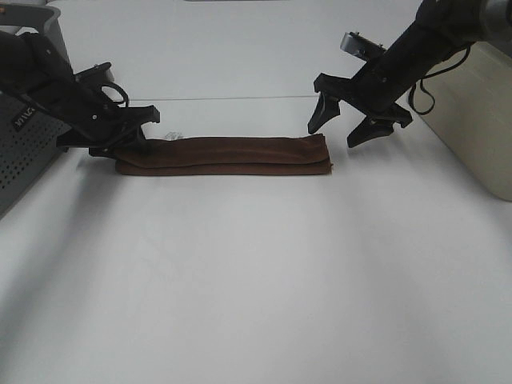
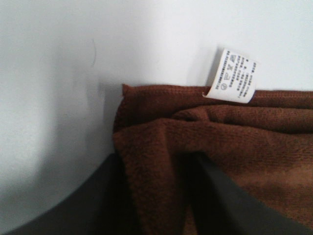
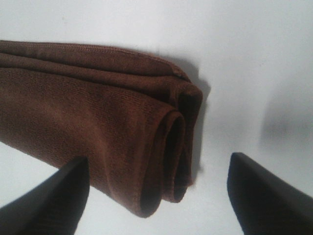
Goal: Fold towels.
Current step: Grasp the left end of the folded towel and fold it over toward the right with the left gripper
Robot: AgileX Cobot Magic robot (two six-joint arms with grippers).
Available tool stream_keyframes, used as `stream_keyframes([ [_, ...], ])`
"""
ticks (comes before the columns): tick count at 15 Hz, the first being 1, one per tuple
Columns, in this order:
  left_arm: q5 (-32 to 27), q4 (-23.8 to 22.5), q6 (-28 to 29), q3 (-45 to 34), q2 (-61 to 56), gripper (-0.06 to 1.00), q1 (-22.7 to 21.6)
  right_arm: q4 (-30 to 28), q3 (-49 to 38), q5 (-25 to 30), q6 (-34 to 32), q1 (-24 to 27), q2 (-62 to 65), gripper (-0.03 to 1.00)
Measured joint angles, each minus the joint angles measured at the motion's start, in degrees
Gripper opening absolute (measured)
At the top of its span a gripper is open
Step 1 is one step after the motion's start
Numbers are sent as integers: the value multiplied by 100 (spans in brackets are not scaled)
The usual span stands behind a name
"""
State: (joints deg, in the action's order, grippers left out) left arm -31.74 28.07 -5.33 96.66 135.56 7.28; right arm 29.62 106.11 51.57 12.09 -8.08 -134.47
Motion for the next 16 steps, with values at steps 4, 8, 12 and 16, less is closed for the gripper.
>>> stream_keyframes([
  [4,-40,-132,6,0,-40,5,11,0,0,34,0,0,0,74],
  [8,-573,-1089,533,0,-647,5,-126,29,0,126,0,0,0,74],
  [12,-1364,-1352,1089,928,-974,5,286,92,286,831,0,0,0,74],
  [16,-1387,-1341,1518,1438,-819,5,957,86,378,1249,-11,0,132,74],
])
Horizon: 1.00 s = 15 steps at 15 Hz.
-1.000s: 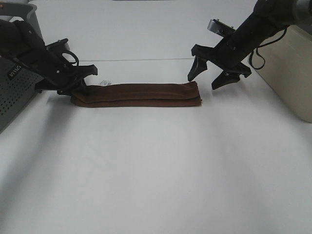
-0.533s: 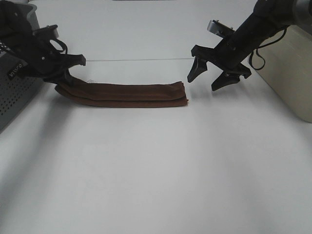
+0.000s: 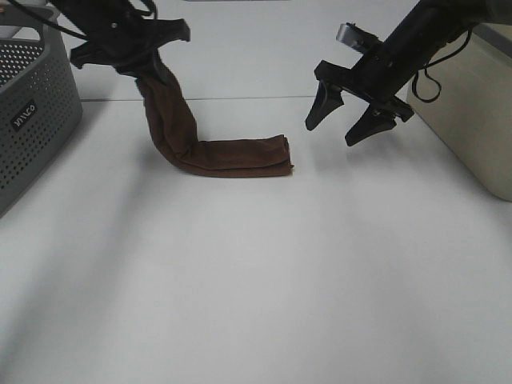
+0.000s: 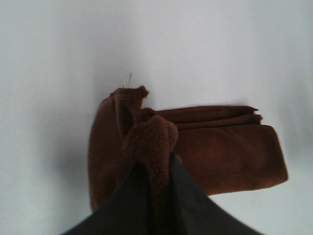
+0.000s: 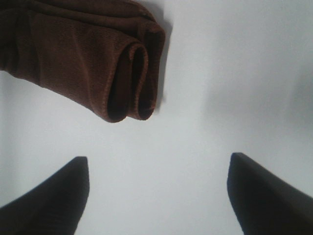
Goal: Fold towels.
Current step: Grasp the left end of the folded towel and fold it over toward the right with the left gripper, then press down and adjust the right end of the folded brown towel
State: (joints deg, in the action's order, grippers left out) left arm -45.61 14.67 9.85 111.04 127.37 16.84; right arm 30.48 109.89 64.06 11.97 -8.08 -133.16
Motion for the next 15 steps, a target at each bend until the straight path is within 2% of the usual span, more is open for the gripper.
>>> stream_keyframes([
  [1,6,52,264,269,309,5,355,0,0,23,-52,0,178,74],
  [3,138,229,447,539,665,7,619,-40,0,29,-86,0,332,74],
  [5,544,584,550,625,945,11,802,-103,0,29,-97,0,493,74],
  [7,877,1140,561,625,1134,24,928,-115,0,80,-97,0,573,74],
  [8,1008,1421,556,625,1197,37,974,-132,0,149,-97,0,573,74],
  [9,1066,1530,521,625,1209,43,991,-155,0,149,-97,0,573,74],
  [11,1152,1942,218,625,1215,67,1037,-178,0,149,-97,0,573,74],
  [13,1140,2074,-149,625,1169,75,1031,-149,0,149,-97,0,573,74],
  [15,1094,1879,-418,625,911,76,842,195,0,149,-29,-23,573,74],
])
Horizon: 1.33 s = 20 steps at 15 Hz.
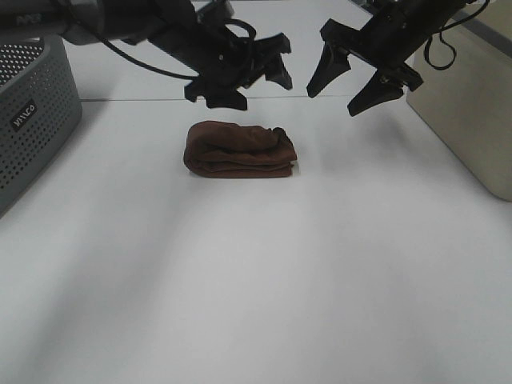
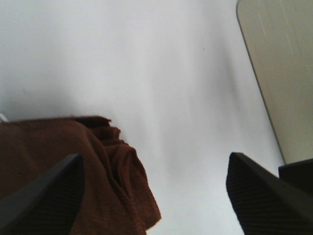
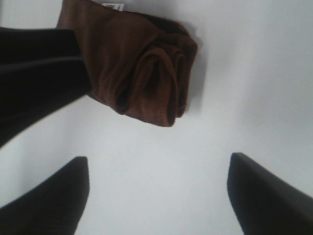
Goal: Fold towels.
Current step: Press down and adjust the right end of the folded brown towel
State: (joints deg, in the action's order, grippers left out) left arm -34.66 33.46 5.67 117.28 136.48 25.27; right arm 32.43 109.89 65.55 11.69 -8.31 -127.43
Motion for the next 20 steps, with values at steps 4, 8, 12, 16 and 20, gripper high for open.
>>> stream_keyframes([
  [4,-183,-745,-132,0,-544,76,-693,974,0,-292,424,-464,-155,74],
  [8,-802,-934,-143,0,-573,76,-1014,2630,0,-722,1249,-911,-802,74],
  [12,-854,-1026,-143,0,-573,76,-1014,2916,0,-928,1243,-808,-1324,74],
  [16,-934,-1054,-149,0,-573,76,-1014,2361,0,-877,458,-464,-1518,74],
  [20,-1112,-1129,-160,0,-596,76,-1014,1713,0,-407,315,-464,-1123,74],
])
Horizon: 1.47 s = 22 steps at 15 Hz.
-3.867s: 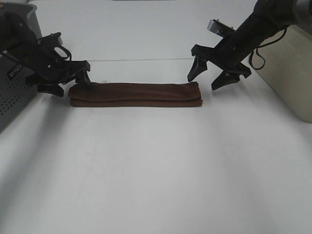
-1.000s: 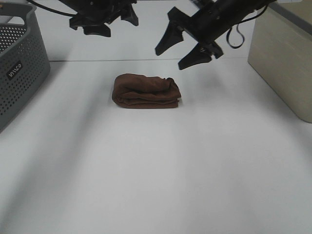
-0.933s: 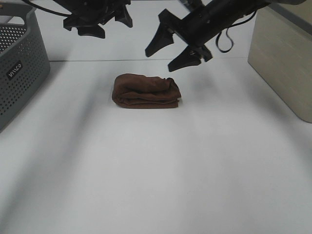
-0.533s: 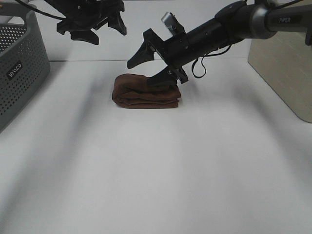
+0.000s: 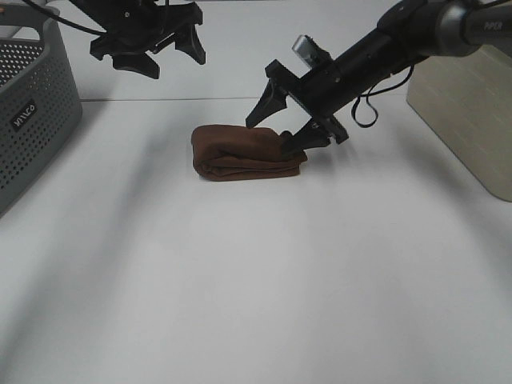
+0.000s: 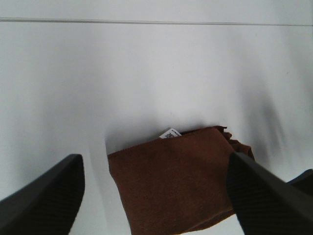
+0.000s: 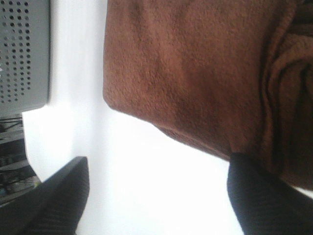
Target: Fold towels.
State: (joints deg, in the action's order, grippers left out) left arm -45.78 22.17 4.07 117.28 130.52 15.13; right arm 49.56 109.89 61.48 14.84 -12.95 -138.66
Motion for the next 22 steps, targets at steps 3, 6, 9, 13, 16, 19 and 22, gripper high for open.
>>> stream_keyframes([
  [3,-516,-286,-11,0,-195,76,0,-1490,6,304,-607,0,762,74],
  [6,-1490,-785,-143,0,-670,76,0,-2710,6,745,-1083,0,1455,74],
  [9,-2257,-1524,-201,0,-1249,76,40,-3386,-57,762,-1295,0,2120,74],
  [13,-2361,-2275,-229,-223,-1919,76,183,-3621,-934,768,-1306,0,3237,74],
  [16,-2366,-2275,-235,-1702,-3231,76,241,-3896,-2739,791,-1306,0,4813,74],
  [19,-2366,-2275,-235,-3352,-4395,76,241,-4022,-4085,814,-1295,0,6085,74],
  [22,-2378,-2269,-235,-4801,-5661,76,241,-4034,-5139,819,-1295,0,7151,74],
])
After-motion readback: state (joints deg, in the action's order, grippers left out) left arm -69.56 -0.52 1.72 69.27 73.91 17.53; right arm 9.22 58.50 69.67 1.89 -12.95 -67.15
